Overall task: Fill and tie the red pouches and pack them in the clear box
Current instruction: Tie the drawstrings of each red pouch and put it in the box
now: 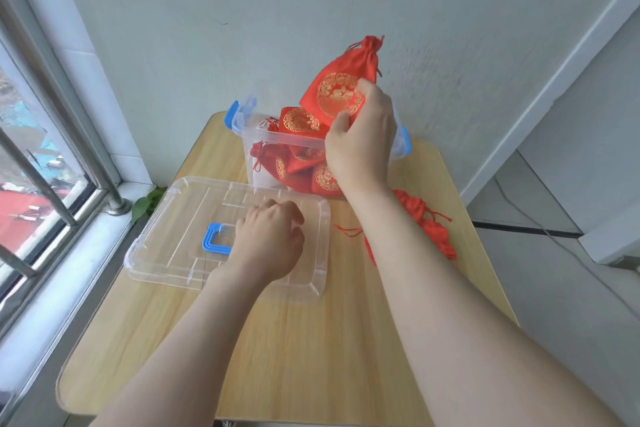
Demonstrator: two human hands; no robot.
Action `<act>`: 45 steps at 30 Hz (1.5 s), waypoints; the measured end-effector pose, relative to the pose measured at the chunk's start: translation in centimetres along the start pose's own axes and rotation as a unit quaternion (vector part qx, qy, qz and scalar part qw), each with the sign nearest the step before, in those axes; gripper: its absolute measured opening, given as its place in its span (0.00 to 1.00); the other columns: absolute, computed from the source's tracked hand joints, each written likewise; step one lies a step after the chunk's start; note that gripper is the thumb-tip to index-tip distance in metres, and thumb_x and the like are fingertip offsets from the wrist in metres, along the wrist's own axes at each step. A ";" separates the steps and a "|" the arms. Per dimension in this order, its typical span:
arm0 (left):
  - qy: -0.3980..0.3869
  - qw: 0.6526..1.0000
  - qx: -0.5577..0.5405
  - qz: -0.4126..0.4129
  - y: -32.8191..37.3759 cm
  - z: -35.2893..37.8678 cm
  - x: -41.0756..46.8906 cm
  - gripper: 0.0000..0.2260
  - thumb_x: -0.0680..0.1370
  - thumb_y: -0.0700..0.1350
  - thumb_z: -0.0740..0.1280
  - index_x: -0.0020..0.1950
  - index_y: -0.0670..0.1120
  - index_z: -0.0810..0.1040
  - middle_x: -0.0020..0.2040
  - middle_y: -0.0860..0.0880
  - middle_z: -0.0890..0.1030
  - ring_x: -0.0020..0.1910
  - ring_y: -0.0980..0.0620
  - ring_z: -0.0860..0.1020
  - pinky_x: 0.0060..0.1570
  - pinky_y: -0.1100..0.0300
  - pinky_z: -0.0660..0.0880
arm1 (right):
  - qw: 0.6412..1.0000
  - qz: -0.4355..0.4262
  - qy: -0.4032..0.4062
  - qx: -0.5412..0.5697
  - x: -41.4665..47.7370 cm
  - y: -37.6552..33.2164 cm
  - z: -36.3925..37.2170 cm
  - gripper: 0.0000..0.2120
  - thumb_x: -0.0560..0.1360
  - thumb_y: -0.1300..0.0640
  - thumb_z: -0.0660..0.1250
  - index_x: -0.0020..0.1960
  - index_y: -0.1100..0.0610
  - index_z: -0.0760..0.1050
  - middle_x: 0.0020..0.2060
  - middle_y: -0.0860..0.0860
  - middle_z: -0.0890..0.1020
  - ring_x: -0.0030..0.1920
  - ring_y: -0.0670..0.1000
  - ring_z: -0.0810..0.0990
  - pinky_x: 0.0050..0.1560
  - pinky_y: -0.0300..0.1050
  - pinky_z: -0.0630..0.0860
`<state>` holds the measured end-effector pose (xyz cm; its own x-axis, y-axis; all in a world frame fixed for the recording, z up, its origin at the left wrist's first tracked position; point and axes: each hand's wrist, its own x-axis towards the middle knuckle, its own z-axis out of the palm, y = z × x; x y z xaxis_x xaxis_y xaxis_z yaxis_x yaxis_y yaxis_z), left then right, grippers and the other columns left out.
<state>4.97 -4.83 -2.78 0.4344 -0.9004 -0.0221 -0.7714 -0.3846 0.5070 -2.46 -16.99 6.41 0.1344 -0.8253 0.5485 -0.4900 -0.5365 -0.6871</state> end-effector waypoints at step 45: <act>0.049 0.997 0.011 0.053 2.8 2.0 -0.7 0.16 0.81 0.43 0.65 0.66 0.51 0.82 0.63 0.47 0.79 0.64 0.40 0.74 0.60 0.46 0.71 | 0.954 0.164 -0.141 -0.209 -9.8 6.2 -7.3 0.13 0.81 0.55 0.66 0.65 0.49 0.79 0.61 0.52 0.76 0.66 0.58 0.73 0.64 0.58 0.70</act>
<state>1.60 -5.66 -3.10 0.3924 -0.9125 0.1156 -0.8252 -0.2938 0.4824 -13.10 -10.96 0.22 0.1116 -0.9829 0.1463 -0.8385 -0.1722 -0.5170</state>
